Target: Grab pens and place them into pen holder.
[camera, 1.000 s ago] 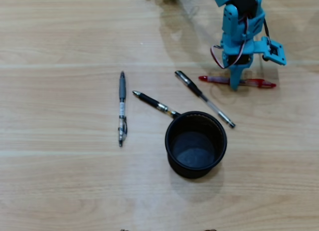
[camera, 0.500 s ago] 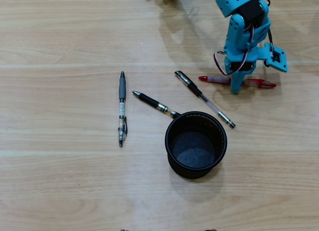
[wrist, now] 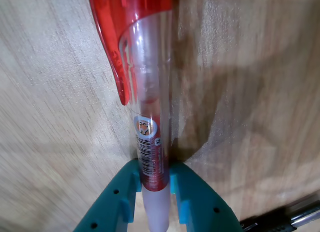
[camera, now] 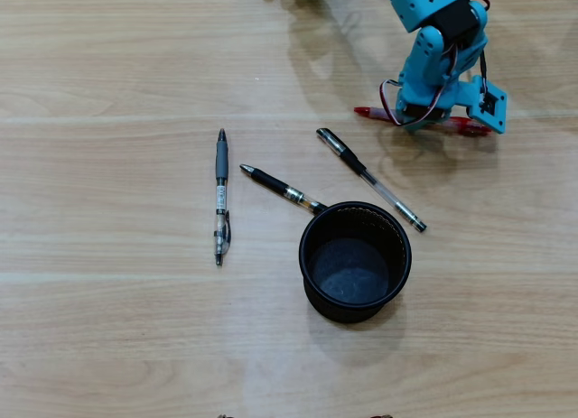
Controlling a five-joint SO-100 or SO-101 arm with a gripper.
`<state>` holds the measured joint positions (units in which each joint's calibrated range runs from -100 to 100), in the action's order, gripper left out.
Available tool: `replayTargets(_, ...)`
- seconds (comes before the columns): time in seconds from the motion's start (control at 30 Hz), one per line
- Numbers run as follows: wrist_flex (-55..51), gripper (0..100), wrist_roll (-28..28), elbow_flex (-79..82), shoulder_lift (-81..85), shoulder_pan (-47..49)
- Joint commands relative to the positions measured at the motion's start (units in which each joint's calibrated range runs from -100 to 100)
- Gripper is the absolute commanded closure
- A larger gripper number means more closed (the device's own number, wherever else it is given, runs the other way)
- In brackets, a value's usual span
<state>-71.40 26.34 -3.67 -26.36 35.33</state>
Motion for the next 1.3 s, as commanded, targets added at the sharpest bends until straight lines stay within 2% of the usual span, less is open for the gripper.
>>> replayTargets(0.0,0.2,98,0.32,-3.07,3.46,0.39)
replayTargets(0.2,0.28,98,0.47,-14.48,14.87,-0.9)
replayTargets(0.47,0.37,98,1.41,-33.76,24.59,-10.25)
replayTargets(0.7,1.66,98,12.97,-35.21,23.32,-21.46)
replayTargets(0.9,19.62,98,18.04,-29.51,16.05,-23.4)
replayTargets(1.1,36.21,98,26.77,-23.89,10.73,-22.67)
replayTargets(1.27,42.22,98,29.9,-21.09,8.53,-23.15)
